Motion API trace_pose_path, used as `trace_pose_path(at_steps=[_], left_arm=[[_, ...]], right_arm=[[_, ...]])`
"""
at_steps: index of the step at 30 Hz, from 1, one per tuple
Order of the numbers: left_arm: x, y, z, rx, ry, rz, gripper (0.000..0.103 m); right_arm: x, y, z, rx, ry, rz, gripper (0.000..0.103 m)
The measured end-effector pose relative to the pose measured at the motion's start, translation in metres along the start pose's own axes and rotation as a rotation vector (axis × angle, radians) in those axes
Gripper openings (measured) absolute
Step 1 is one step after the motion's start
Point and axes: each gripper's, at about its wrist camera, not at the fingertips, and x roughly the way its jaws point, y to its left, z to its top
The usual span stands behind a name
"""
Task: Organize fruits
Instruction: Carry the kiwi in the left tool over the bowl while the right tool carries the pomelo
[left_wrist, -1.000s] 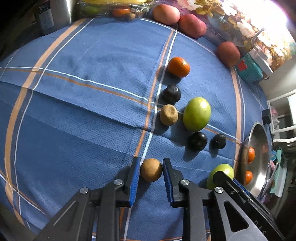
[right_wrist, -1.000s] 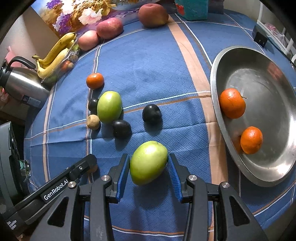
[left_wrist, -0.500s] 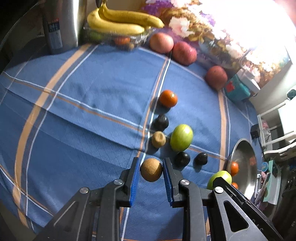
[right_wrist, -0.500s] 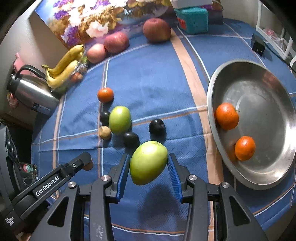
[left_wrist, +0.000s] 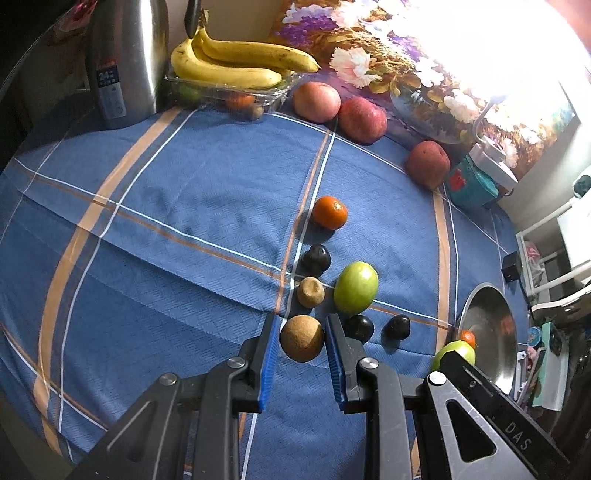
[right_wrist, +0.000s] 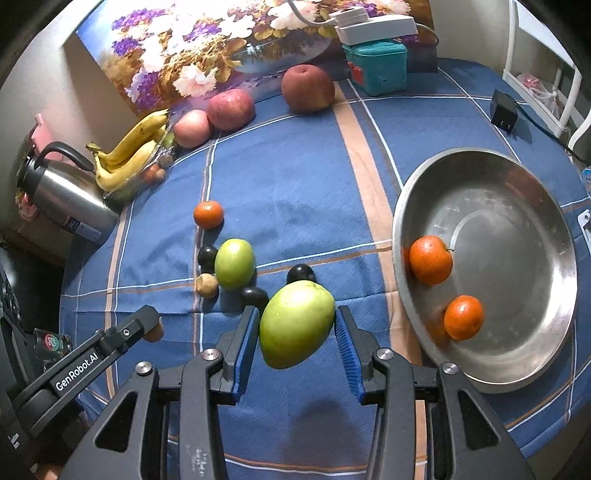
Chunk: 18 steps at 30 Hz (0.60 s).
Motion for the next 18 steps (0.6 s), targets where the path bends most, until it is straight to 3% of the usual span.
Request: trace_pose_path(at_steps=[10,18], left_arm=[[0.013,-0.034,-0.008,0.064,0.011,0.009,0.027],[0.019,-0.077,-0.016,0.151,0.029,-0.019,0.027]], right_arm=[[0.002,-0.041,0.014,0.072,-0.009,-0.023,0.044],[-0.017,-0.082,0.029,0.143,-0.068,-0.073,0.044]])
